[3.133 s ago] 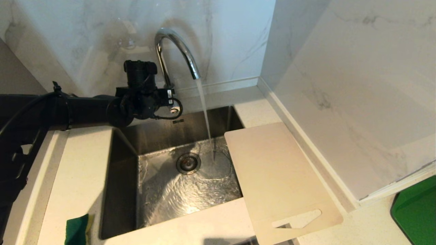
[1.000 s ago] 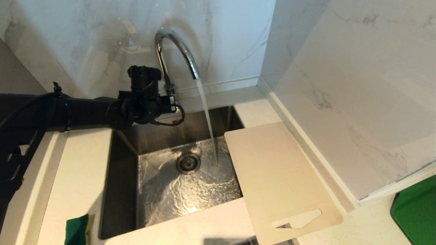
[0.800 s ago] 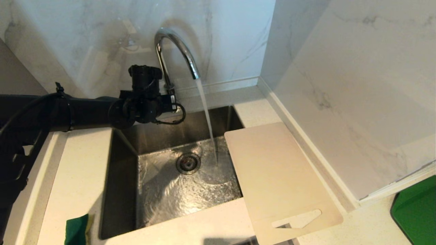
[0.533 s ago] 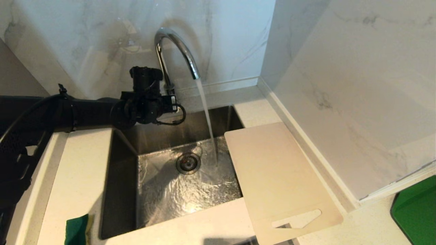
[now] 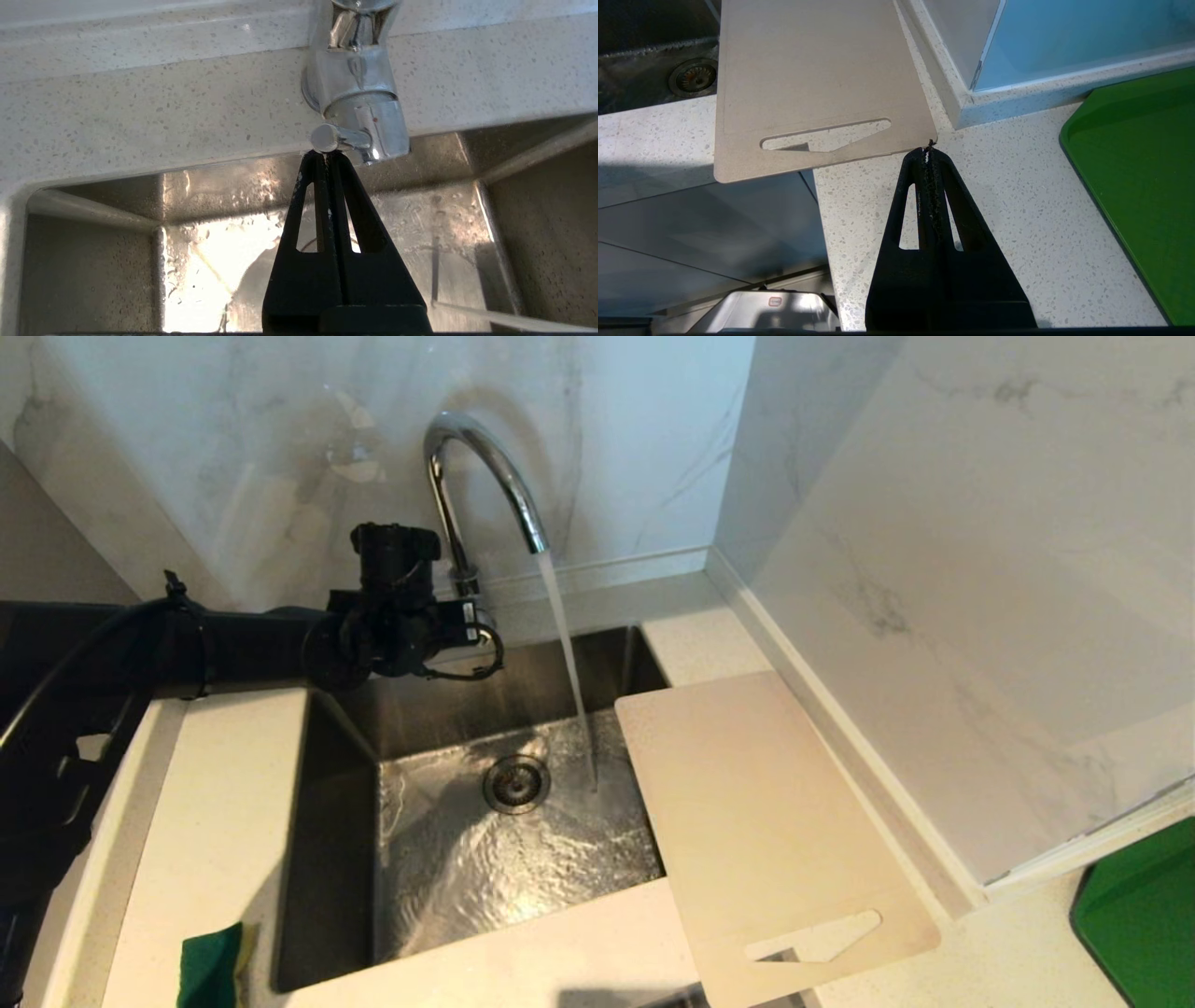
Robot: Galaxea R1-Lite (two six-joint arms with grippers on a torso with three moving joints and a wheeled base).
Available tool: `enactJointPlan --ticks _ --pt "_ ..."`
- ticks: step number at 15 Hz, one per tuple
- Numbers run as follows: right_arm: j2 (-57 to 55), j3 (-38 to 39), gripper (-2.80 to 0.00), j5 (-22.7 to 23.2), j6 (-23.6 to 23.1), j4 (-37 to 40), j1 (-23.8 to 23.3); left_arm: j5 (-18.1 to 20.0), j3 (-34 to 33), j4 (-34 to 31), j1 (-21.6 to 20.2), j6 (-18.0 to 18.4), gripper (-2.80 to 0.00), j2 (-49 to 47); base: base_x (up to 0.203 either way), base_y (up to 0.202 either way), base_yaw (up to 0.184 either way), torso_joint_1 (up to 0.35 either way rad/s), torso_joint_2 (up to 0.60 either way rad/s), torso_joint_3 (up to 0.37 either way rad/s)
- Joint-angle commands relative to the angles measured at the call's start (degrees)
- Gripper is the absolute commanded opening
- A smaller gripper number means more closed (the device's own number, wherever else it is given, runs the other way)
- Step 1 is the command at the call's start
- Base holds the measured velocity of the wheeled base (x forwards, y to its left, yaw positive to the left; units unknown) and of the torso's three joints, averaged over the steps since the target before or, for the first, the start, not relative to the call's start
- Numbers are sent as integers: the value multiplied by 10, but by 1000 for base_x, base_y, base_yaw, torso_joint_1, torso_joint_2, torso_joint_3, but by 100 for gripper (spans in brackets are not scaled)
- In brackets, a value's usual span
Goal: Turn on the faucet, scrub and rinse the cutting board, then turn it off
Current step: Turn off the tap
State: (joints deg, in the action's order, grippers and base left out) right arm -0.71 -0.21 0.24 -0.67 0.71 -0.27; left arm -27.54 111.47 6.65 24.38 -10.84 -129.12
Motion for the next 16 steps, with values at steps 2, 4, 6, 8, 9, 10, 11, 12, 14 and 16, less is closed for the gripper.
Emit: enactJointPlan --ticks 2,4,6,8,9,10,11,12,14,16 --pt "-1 0 -280 0 0 0 0 -2 1 14 1 2 -280 -3 0 0 0 0 0 0" --pt "-1 0 -280 0 0 0 0 -2 2 14 1 2 -280 -3 0 0 0 0 0 0" --pt "-1 0 -280 0 0 0 0 -2 1 14 2 2 -280 -3 0 0 0 0 0 0" --pt "-1 0 -280 0 0 0 0 -2 2 14 3 2 -280 -3 0 0 0 0 0 0" --pt "-1 0 -280 0 0 0 0 -3 1 14 3 2 -280 -3 0 0 0 0 0 0" --pt "-1 -1 -280 0 0 0 0 -3 1 14 4 1 -280 -3 0 0 0 0 0 0" --pt "-1 0 -280 0 0 0 0 -3 1 14 4 0 -280 -3 0 0 0 0 0 0" --pt "-1 0 -280 0 0 0 0 -3 1 14 4 0 -280 -3 0 0 0 0 0 0" --pt "-1 0 -280 0 0 0 0 -3 1 15 5 1 -280 -3 0 0 0 0 0 0" --pt "-1 0 -280 0 0 0 0 -2 1 16 5 1 -280 -4 0 0 0 0 0 0"
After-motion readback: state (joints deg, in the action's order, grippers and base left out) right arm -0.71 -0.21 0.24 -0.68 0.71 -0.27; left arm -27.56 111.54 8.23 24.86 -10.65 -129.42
